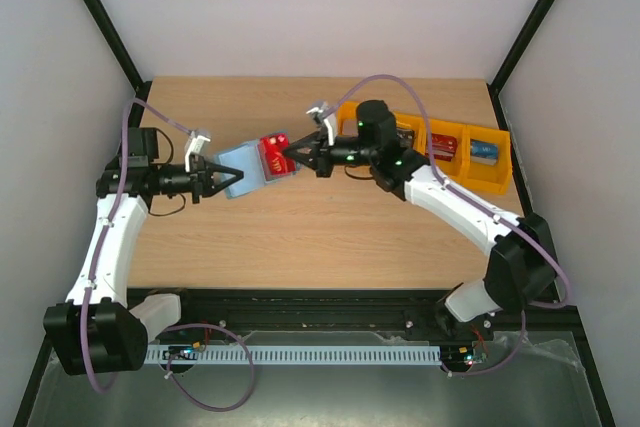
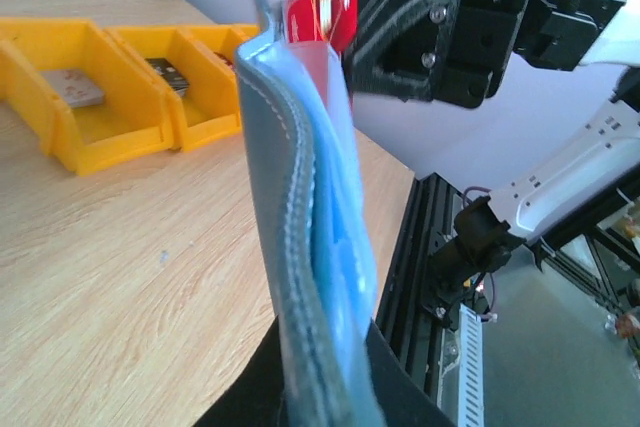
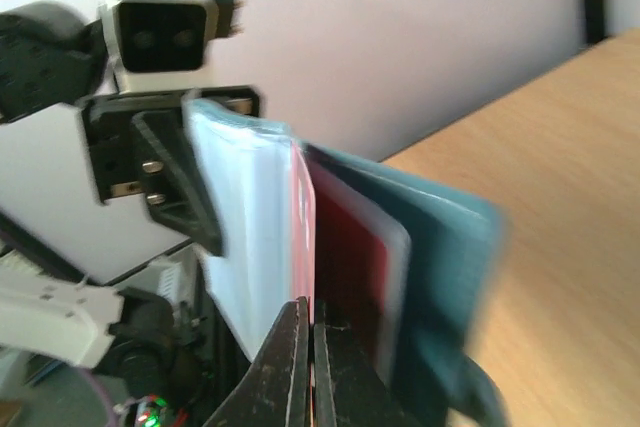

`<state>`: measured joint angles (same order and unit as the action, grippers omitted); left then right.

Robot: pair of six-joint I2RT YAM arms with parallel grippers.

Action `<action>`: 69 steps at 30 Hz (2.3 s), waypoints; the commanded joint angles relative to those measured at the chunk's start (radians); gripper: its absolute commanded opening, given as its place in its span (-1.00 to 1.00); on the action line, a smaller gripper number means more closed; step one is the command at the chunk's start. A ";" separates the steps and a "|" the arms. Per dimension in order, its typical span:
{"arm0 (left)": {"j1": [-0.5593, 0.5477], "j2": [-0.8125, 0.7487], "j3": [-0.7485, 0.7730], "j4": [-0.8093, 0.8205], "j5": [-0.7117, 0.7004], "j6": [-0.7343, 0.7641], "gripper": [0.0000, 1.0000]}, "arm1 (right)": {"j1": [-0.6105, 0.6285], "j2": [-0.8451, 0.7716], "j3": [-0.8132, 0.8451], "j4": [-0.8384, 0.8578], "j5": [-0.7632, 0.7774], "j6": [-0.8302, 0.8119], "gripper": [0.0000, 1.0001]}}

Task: Take the credit cards out of the card holder
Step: Remove the credit card from the card holder, then place the credit card in the storage box.

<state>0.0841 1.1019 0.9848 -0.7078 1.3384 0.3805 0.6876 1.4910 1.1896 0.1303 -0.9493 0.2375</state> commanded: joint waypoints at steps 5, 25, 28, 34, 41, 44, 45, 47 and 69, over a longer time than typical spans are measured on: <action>0.008 -0.008 -0.075 0.288 -0.348 -0.351 -0.95 | -0.372 -0.137 -0.176 0.098 0.270 0.368 -0.97; -0.019 0.012 -0.077 0.324 -0.415 -0.388 -0.95 | -0.746 0.064 -0.465 0.372 0.945 1.381 -0.97; -0.031 0.018 -0.075 0.320 -0.414 -0.385 -0.95 | -0.746 0.148 -0.406 0.336 0.945 1.411 -0.97; -0.046 0.032 -0.074 0.317 -0.412 -0.376 -0.95 | -0.746 0.236 -0.322 0.282 0.996 1.404 -0.97; -0.047 0.042 -0.069 0.311 -0.415 -0.372 -0.95 | -0.746 0.337 -0.236 0.220 1.041 1.415 -0.97; -0.047 0.045 -0.070 0.311 -0.415 -0.371 -0.95 | -0.746 0.359 -0.201 0.185 1.059 1.402 -0.97; -0.047 0.046 -0.069 0.311 -0.417 -0.372 -0.95 | -0.746 0.364 -0.199 0.188 1.062 1.400 -0.97; -0.047 0.051 -0.069 0.313 -0.417 -0.371 -0.95 | -0.746 0.372 -0.192 0.191 1.061 1.395 -0.97; -0.049 0.045 -0.072 0.311 -0.400 -0.359 -0.95 | -0.743 0.046 -0.185 0.257 0.949 1.074 0.97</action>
<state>0.0395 1.1557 0.9016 -0.4023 0.9115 0.0010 -0.0540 1.6054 0.9901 0.2630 0.0933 1.4761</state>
